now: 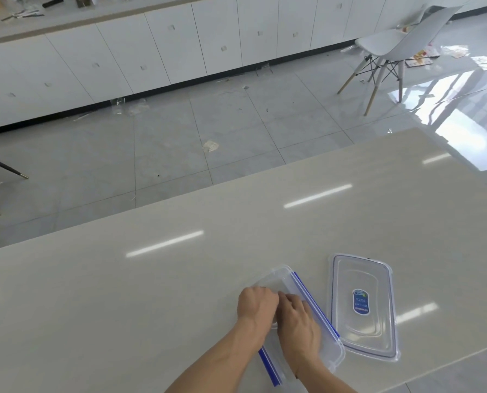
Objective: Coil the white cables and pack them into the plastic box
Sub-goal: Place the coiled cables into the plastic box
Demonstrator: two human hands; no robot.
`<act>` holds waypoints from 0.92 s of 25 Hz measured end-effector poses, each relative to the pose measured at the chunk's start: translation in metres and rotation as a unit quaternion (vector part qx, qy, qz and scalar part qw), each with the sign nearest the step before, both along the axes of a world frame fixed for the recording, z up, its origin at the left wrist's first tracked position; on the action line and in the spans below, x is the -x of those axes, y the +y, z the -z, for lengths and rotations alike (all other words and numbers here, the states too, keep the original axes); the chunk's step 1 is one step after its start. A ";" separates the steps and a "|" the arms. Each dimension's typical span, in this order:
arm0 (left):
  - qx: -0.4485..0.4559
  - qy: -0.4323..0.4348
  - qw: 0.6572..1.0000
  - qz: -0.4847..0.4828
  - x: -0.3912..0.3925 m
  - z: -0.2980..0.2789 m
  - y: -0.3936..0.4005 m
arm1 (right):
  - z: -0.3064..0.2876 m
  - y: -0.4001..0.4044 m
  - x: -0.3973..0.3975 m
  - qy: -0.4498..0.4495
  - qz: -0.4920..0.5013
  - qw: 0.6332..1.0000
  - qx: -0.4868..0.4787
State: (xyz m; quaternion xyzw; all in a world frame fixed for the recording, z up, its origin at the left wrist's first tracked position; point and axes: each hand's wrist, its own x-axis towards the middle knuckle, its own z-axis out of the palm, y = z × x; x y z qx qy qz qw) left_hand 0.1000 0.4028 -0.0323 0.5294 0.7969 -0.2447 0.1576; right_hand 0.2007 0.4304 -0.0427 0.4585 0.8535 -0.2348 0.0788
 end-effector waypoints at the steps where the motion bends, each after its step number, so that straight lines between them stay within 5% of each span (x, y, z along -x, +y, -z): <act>1: -0.009 -0.002 1.000 -0.006 0.001 0.000 0.001 | 0.002 0.001 -0.001 0.001 -0.007 1.000 -0.005; 14: -0.144 -0.055 0.988 -0.032 0.009 -0.017 -0.008 | -0.006 0.006 -0.022 0.079 -0.044 0.996 -0.012; 20: -0.332 -0.126 0.910 -0.215 0.021 -0.043 -0.059 | -0.032 0.009 -0.038 0.143 -0.032 0.989 -0.023; 23: -0.330 -0.146 0.886 -0.290 0.029 -0.043 -0.104 | -0.042 0.002 -0.043 0.175 -0.049 0.983 -0.029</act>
